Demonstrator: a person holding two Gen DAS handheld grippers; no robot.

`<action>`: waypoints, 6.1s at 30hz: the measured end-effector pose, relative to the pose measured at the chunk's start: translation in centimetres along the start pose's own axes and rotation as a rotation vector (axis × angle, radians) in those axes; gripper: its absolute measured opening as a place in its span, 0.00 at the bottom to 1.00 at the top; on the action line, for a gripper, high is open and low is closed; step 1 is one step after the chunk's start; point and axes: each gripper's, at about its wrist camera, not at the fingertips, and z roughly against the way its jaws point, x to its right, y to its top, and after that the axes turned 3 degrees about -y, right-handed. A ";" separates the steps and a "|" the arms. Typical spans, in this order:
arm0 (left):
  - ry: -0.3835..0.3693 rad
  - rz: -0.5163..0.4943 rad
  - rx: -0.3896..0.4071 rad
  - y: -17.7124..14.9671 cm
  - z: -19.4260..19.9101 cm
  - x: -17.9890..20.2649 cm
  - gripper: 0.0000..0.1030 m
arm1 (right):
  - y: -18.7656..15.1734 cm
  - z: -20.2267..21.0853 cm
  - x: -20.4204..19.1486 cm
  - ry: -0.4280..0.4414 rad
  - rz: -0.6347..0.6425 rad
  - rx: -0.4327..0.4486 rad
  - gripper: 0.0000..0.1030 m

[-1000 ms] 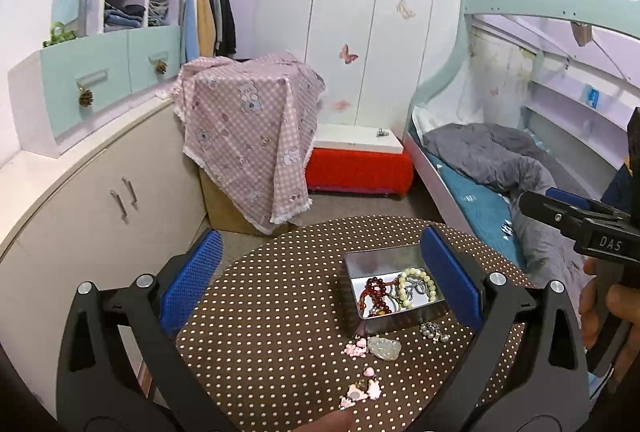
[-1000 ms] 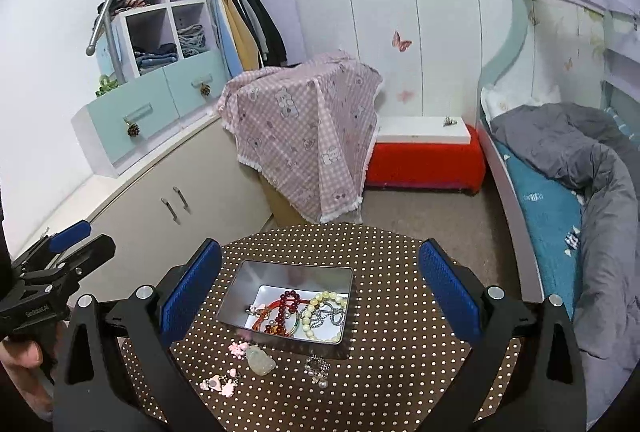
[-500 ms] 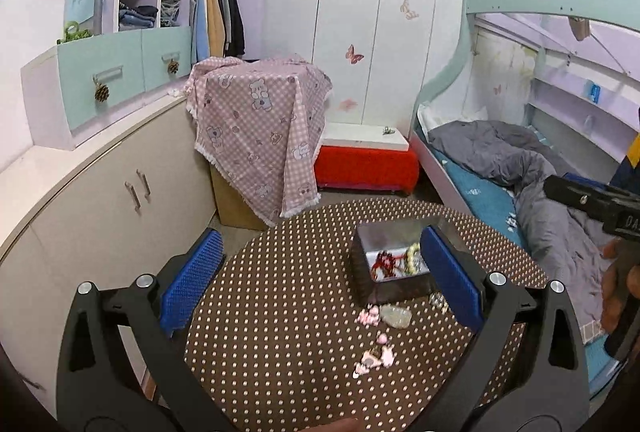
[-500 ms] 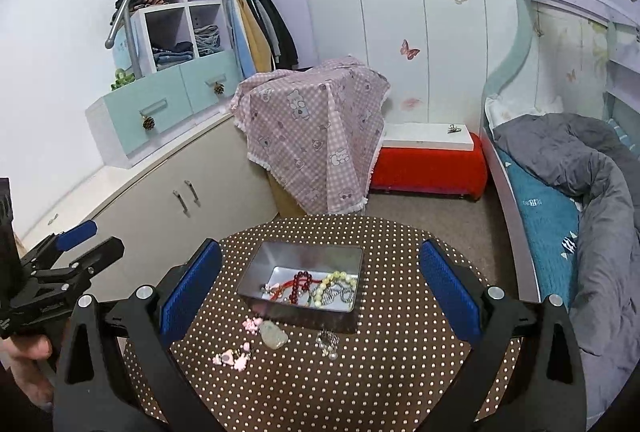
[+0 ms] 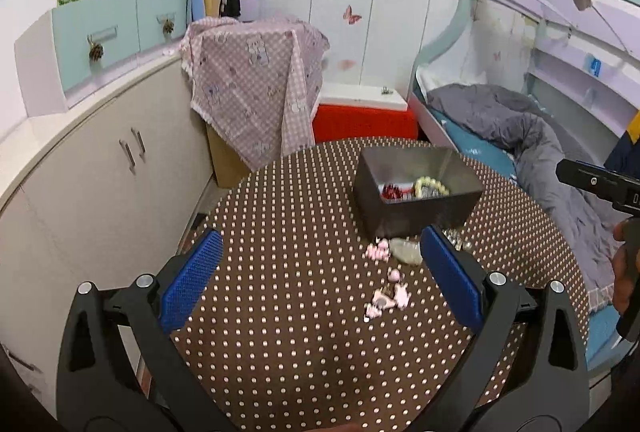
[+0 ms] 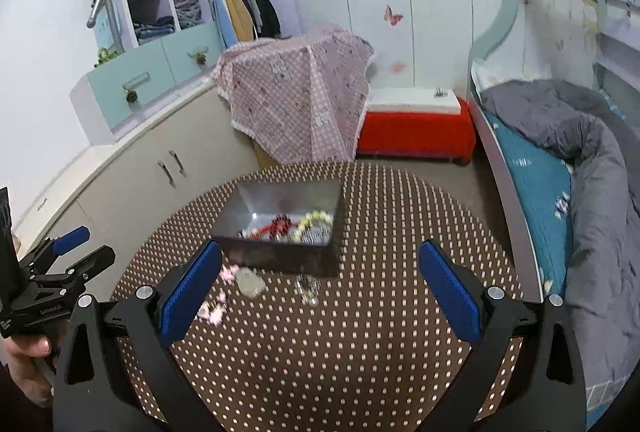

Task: Organize jewelry
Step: 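Move both tools back toward the pink charms, then grasp a pink bunny charm with the left tool while the right tool grasps another pink charm, then carry both charms over the metal tin and open both tools to drop them, then move both tools back toward the remaining charms and earrings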

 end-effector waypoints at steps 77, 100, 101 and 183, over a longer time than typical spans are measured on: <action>-0.144 -0.029 -0.219 -4.5 -7.0 -1.2 0.15 | -5.3 -9.5 -10.8 0.233 0.258 -0.201 0.08; -0.261 -0.122 -0.013 10.1 -5.6 5.2 0.15 | 9.2 -5.0 -2.1 0.195 0.129 -0.025 0.09; -0.260 -0.122 -0.025 10.3 -6.3 5.4 0.15 | 9.1 -5.3 -2.1 0.193 0.128 -0.036 0.09; -0.038 -0.121 -0.233 -4.2 -8.2 5.3 0.87 | -4.7 -5.8 3.2 0.012 -0.056 -0.156 0.92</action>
